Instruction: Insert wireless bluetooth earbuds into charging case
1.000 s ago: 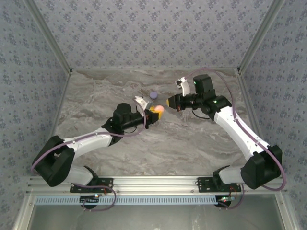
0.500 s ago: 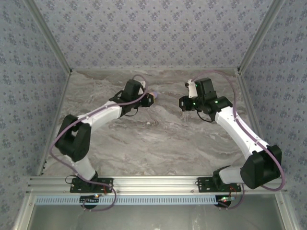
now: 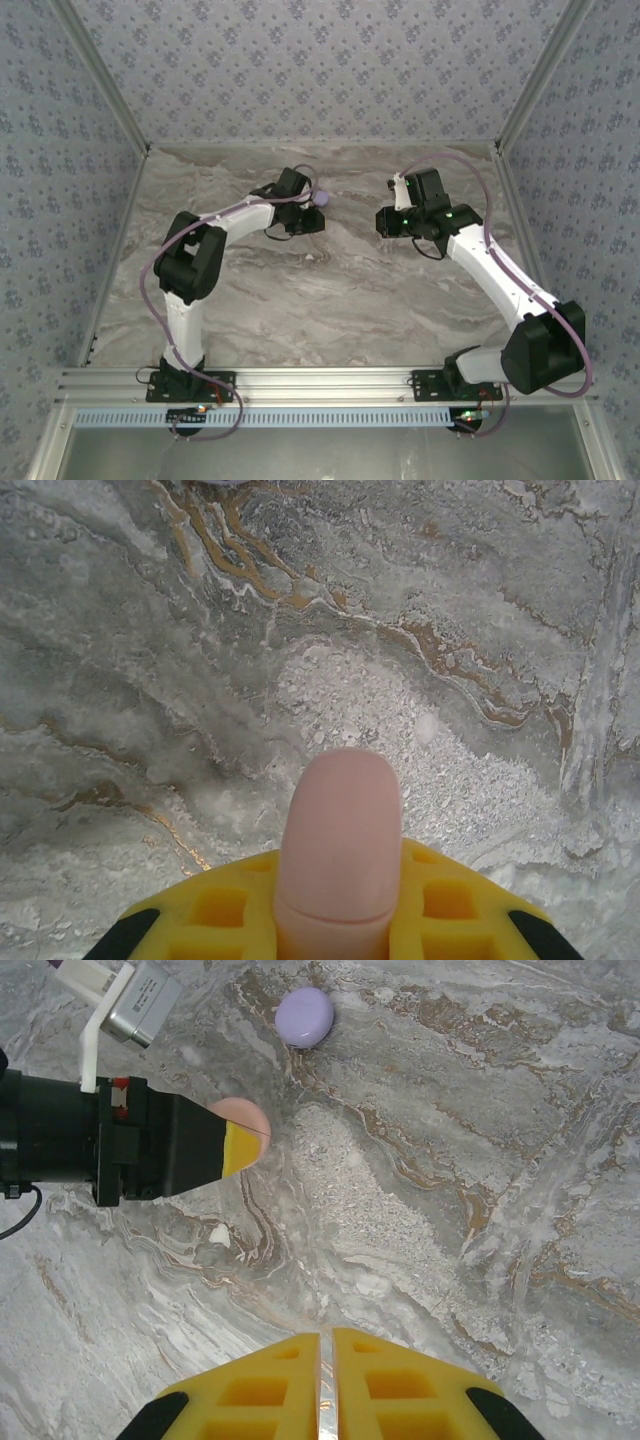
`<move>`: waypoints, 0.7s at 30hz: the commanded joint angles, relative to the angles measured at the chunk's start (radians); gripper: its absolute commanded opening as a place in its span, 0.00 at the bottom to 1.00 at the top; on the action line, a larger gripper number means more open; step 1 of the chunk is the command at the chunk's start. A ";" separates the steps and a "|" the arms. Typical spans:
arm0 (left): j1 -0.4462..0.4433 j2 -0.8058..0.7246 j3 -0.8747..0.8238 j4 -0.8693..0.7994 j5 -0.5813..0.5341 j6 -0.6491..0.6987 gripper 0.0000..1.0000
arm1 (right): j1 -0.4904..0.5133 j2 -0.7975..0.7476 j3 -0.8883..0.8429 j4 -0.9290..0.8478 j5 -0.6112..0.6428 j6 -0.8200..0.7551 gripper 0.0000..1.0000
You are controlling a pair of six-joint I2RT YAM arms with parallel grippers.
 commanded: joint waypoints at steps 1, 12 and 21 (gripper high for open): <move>0.016 0.036 0.061 -0.034 0.054 -0.019 0.08 | -0.007 0.006 -0.006 -0.021 0.011 0.020 0.12; 0.033 0.098 0.102 -0.032 0.093 -0.027 0.09 | -0.006 0.013 -0.009 -0.011 0.007 0.025 0.13; 0.031 0.146 0.115 -0.046 0.100 -0.036 0.11 | -0.007 0.021 -0.009 -0.012 0.011 0.022 0.13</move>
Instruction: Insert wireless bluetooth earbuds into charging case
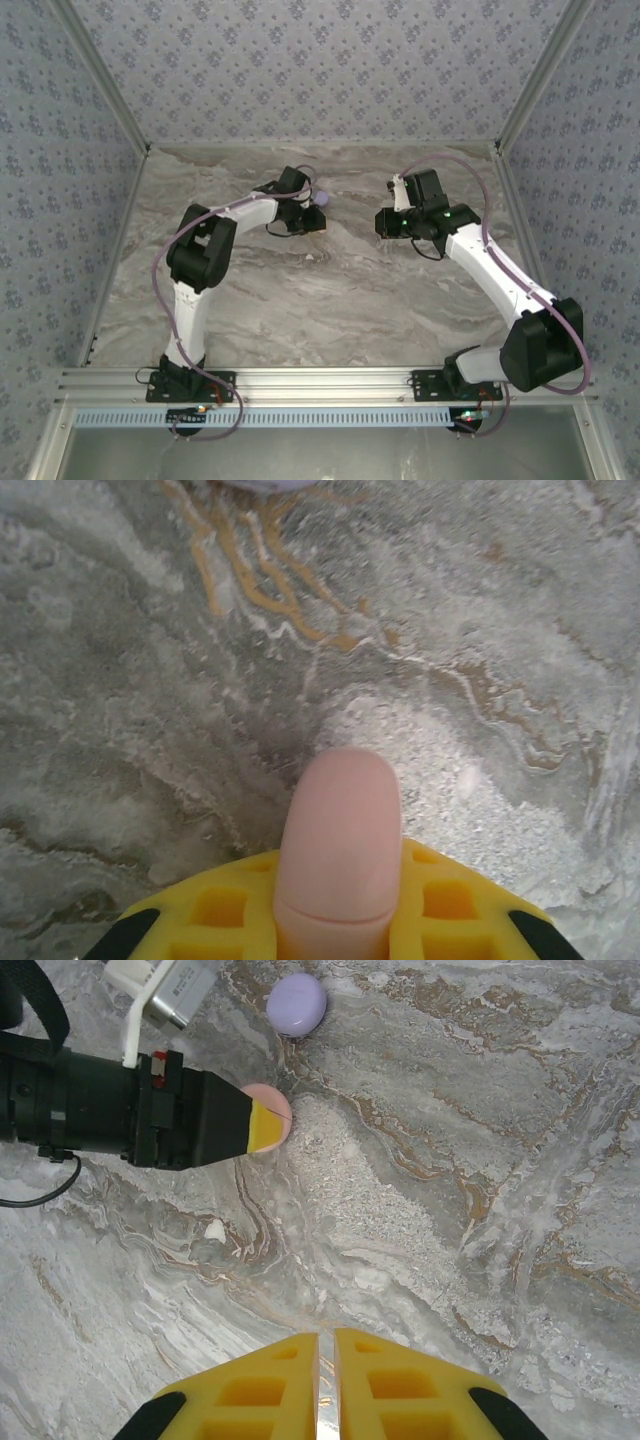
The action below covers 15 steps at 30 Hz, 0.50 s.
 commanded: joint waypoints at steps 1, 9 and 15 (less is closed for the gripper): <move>0.003 0.020 0.025 -0.038 0.010 -0.011 0.14 | -0.007 0.008 -0.003 -0.013 0.014 0.008 0.13; 0.004 -0.002 0.005 -0.082 -0.084 0.020 0.52 | -0.010 0.011 0.001 -0.023 0.030 0.002 0.14; 0.002 -0.080 -0.007 -0.130 -0.204 0.076 0.66 | -0.018 0.015 -0.001 -0.028 0.064 -0.002 0.18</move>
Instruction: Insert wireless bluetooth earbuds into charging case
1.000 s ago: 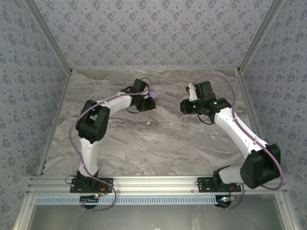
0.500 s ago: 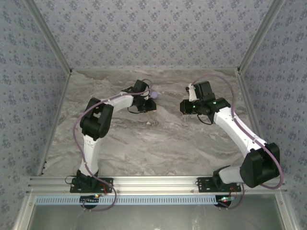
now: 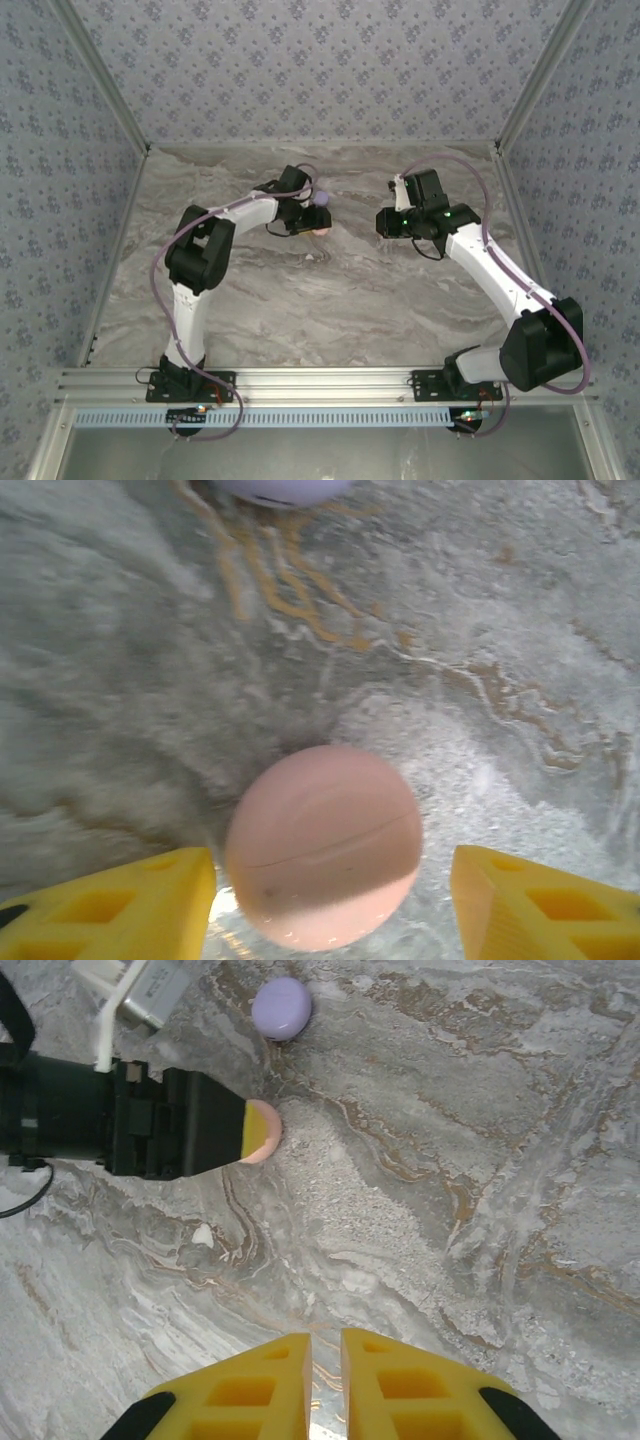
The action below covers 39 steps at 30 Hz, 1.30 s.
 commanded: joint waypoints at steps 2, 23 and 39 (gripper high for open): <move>0.008 -0.084 -0.017 -0.099 -0.144 0.058 0.68 | -0.015 0.011 -0.006 -0.019 0.048 0.000 0.21; 0.020 -0.581 -0.374 -0.117 -0.758 0.202 0.71 | -0.053 -0.030 -0.130 0.082 0.695 -0.058 0.53; 0.115 -0.691 -0.616 0.308 -0.934 0.509 0.75 | -0.178 -0.098 -0.371 0.493 0.772 -0.188 0.65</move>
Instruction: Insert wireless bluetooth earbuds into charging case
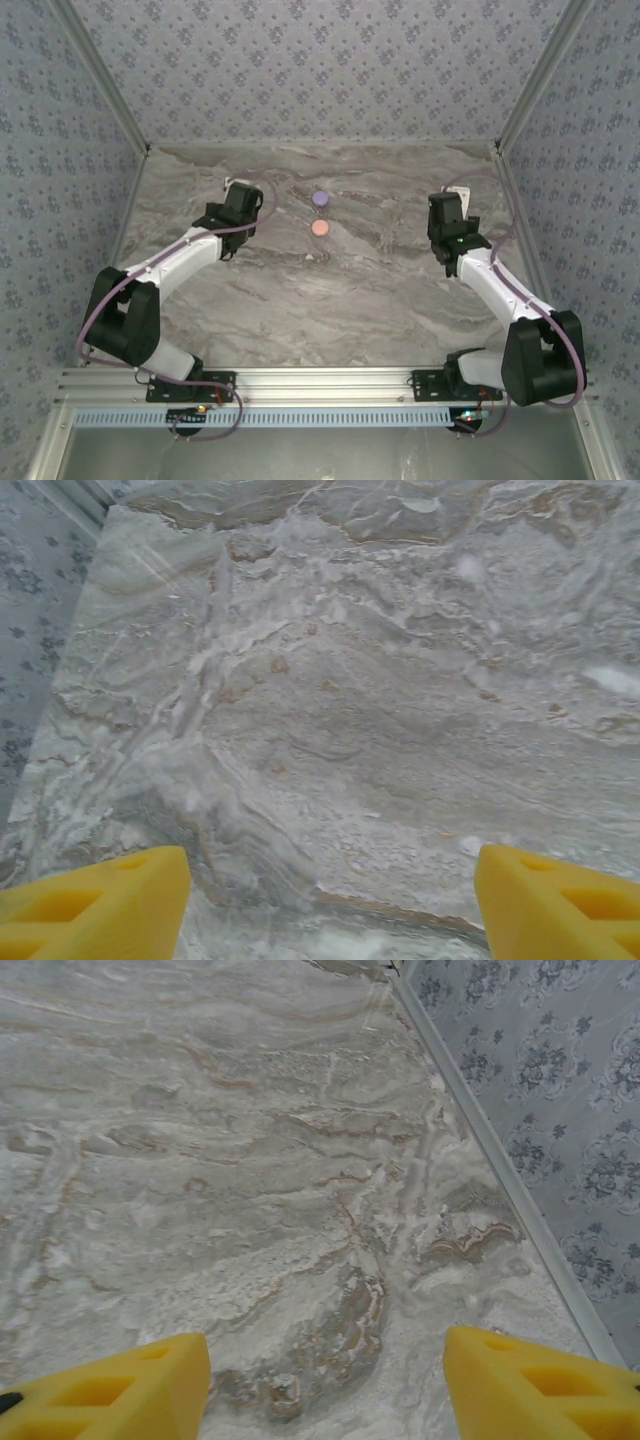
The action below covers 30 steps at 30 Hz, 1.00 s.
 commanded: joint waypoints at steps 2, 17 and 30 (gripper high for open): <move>0.068 -0.057 -0.089 0.195 -0.014 0.118 0.75 | -0.026 -0.002 -0.080 0.194 0.007 -0.065 0.66; 0.307 -0.172 -0.440 0.554 0.216 0.129 0.99 | -0.178 0.071 -0.210 0.407 -0.106 0.023 1.00; 0.433 -0.138 -0.634 0.997 0.613 0.165 0.99 | -0.220 0.086 -0.420 0.869 -0.367 -0.133 1.00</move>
